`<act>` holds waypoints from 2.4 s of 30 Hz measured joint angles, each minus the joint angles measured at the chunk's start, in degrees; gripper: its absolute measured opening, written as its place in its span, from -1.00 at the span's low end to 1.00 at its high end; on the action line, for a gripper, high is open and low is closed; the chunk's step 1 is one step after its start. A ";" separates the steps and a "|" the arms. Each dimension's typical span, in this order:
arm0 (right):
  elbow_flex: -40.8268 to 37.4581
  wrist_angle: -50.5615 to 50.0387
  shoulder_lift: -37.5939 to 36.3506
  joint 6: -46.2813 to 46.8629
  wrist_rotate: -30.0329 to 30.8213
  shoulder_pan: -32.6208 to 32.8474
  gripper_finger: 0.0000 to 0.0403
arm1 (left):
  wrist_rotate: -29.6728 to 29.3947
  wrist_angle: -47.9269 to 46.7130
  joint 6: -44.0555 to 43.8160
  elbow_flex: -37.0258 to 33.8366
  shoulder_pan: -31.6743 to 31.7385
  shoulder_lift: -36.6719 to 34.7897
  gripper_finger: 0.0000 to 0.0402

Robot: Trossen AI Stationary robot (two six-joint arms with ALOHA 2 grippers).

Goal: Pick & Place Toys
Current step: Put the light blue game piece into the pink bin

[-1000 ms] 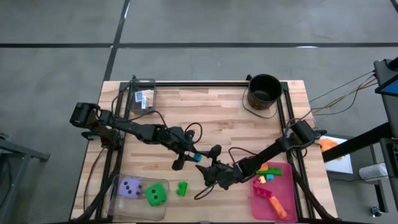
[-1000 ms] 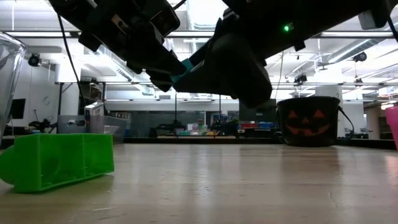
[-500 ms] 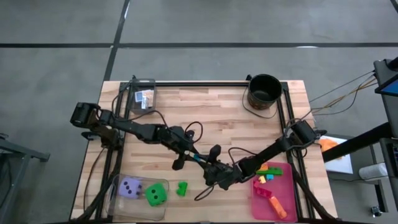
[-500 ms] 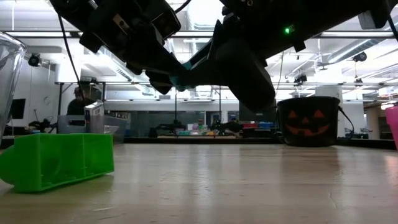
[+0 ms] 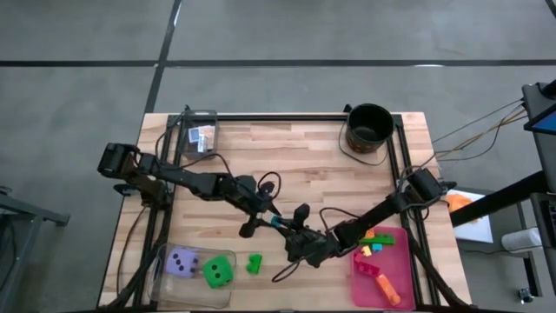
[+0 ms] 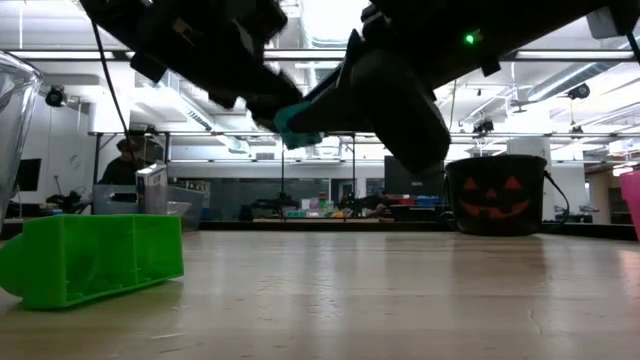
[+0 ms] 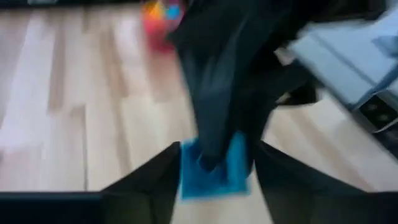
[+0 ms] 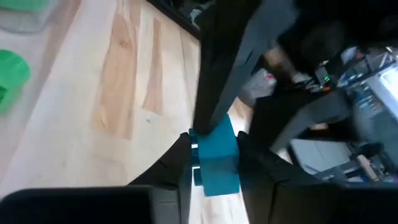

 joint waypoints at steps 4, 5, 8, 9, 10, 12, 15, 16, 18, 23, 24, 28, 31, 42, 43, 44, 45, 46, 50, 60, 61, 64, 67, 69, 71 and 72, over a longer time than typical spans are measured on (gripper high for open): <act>-0.06 -1.32 -0.01 0.86 -0.18 0.43 -0.57 | 3.38 2.96 3.44 -0.48 -0.24 -0.34 0.35; -0.06 -1.50 -0.01 1.14 -0.18 0.52 -0.57 | 3.90 3.33 4.30 -0.90 -0.24 -0.30 0.41; -0.06 -2.48 -0.01 1.91 -0.18 0.69 -0.57 | 4.04 7.10 6.32 -2.33 -0.11 -0.41 0.50; -0.06 -2.81 -0.01 2.30 -0.22 0.75 -0.57 | 4.04 8.75 6.40 -2.99 -0.13 -0.57 0.51; -0.06 -2.91 -0.01 2.42 -0.43 0.82 -0.57 | 4.09 10.40 6.44 -3.68 -0.13 -0.63 0.51; -0.06 -2.97 -0.01 2.78 -0.64 1.07 -0.57 | 4.17 13.97 6.42 -5.15 -0.17 -1.00 0.52; -0.06 -3.40 -0.03 4.20 -2.08 1.37 -0.57 | 3.56 21.47 6.25 -8.31 -0.16 -2.66 0.52; -0.06 -3.40 -0.05 4.81 -2.96 1.40 -0.57 | 2.95 24.61 6.23 -9.70 -0.15 -3.37 0.53; -0.07 -3.28 -0.08 5.94 -5.46 1.46 -0.57 | 1.13 30.60 6.18 -13.08 -0.15 -5.10 0.53; -0.08 -1.93 -0.35 7.99 -13.49 1.09 -0.57 | -4.39 40.82 6.00 -21.43 -0.11 -11.16 0.53; -0.08 -1.88 -0.57 8.31 -15.18 0.96 -0.57 | -5.72 41.01 6.00 -22.55 -0.11 -12.59 0.53; -0.14 -0.83 -1.83 9.62 -21.64 -0.02 -0.57 | -9.01 40.73 6.31 -26.31 -0.11 -17.90 0.53; -1.47 4.07 -2.48 9.57 -26.32 -0.53 -0.57 | -10.17 40.61 6.95 -28.21 -0.04 -20.67 0.53; -15.92 37.13 -4.70 10.69 -42.55 -3.41 -0.57 | -11.04 38.89 7.39 -29.38 0.26 -22.60 0.53; -17.40 38.72 -5.66 11.09 -42.68 -3.38 -0.57 | -11.42 38.61 7.41 -29.38 0.26 -22.59 0.53; -19.30 39.81 -7.00 11.41 -42.71 -3.31 -0.57 | -11.61 38.58 7.43 -29.38 0.29 -22.59 0.53; -21.30 40.76 -8.41 11.93 -42.76 -3.22 -0.57 | -11.79 38.59 7.50 -29.38 0.31 -22.59 0.53; -23.19 41.59 -9.84 12.56 -42.82 -3.06 -0.57 | -11.83 38.57 7.55 -29.38 0.31 -22.59 0.53; -31.45 42.02 -17.28 16.63 -42.98 -1.85 -0.57 | -11.96 38.55 7.53 -29.38 0.31 -22.59 0.53; -50.30 37.98 -39.49 34.29 -42.91 3.64 -0.57 | -11.96 38.62 7.36 -29.35 0.31 -22.59 0.53; -51.31 36.20 -41.85 37.01 -42.95 4.34 -0.57 | -11.96 38.62 7.36 -29.35 0.31 -22.59 0.53; -52.84 27.86 -49.03 45.02 -42.08 6.96 -0.57 | -11.96 38.64 7.36 -29.35 0.31 -22.59 0.53; -52.51 18.49 -54.68 52.10 -40.83 9.83 -0.57 | -11.95 38.69 7.36 -29.33 0.31 -22.59 0.53; -50.92 10.06 -57.81 56.83 -39.82 11.70 -0.57 | -11.94 38.68 7.34 -29.33 0.31 -22.59 0.53; -48.15 1.18 -59.93 61.21 -38.92 13.65 -0.57 | -11.95 38.66 7.34 -29.33 0.31 -22.59 0.53; -46.44 -3.82 -60.57 63.31 -38.40 14.65 -0.57 | -11.94 38.62 7.34 -29.33 0.31 -22.59 0.53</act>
